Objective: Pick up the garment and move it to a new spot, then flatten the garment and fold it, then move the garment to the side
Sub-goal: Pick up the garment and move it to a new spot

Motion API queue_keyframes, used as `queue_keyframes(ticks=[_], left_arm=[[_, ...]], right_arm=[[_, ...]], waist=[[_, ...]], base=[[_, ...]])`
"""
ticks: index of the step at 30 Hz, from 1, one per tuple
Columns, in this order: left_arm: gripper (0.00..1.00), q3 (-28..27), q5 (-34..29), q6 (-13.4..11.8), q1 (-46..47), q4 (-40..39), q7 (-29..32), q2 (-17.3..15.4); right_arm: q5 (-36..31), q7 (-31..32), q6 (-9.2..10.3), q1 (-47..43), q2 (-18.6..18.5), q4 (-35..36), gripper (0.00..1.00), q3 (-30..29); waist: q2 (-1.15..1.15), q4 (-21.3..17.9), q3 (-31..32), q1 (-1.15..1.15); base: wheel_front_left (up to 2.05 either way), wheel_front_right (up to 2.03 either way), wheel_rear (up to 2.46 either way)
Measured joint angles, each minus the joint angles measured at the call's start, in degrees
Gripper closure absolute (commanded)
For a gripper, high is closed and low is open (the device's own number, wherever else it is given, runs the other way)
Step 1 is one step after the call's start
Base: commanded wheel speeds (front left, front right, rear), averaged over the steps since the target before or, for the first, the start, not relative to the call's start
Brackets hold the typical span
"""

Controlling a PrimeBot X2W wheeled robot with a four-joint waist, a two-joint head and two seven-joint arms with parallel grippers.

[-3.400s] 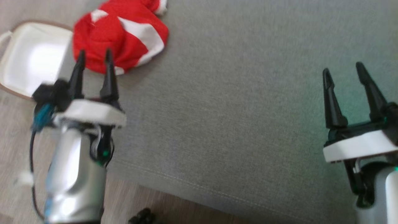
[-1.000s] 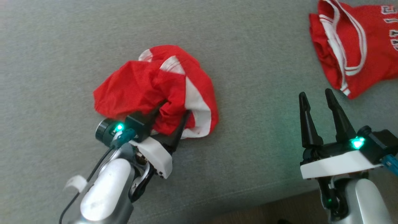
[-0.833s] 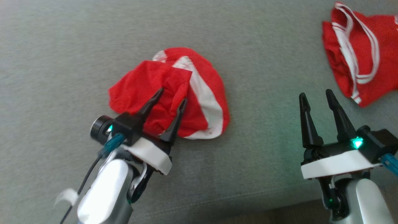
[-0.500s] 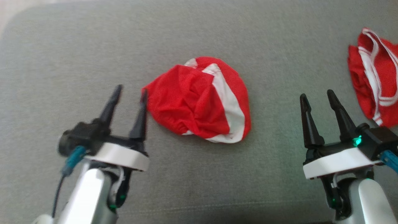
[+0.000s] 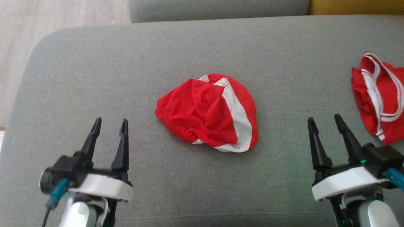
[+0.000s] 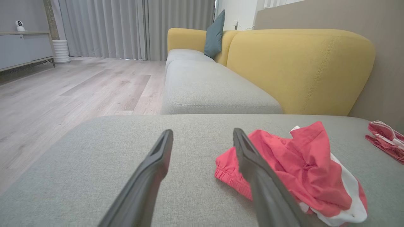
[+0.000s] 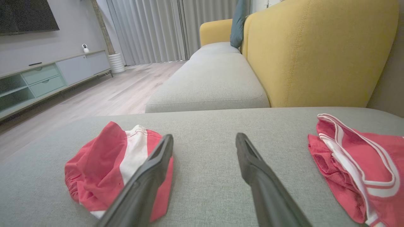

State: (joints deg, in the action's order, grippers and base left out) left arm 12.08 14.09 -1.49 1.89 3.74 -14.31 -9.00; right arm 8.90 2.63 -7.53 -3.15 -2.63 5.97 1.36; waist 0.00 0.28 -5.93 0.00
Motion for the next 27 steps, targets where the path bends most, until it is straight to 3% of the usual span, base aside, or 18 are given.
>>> queue_keyframes(ticks=[27], left_arm=[[0.0,0.0,-0.4,0.0,-3.8,0.0,0.0,0.2]], right_arm=[[0.7,0.9,0.0,-2.6,0.0,1.3,0.0,-0.4]], waist=[[0.0,-0.8,1.6,0.0]], base=[[0.0,0.0,0.0]])
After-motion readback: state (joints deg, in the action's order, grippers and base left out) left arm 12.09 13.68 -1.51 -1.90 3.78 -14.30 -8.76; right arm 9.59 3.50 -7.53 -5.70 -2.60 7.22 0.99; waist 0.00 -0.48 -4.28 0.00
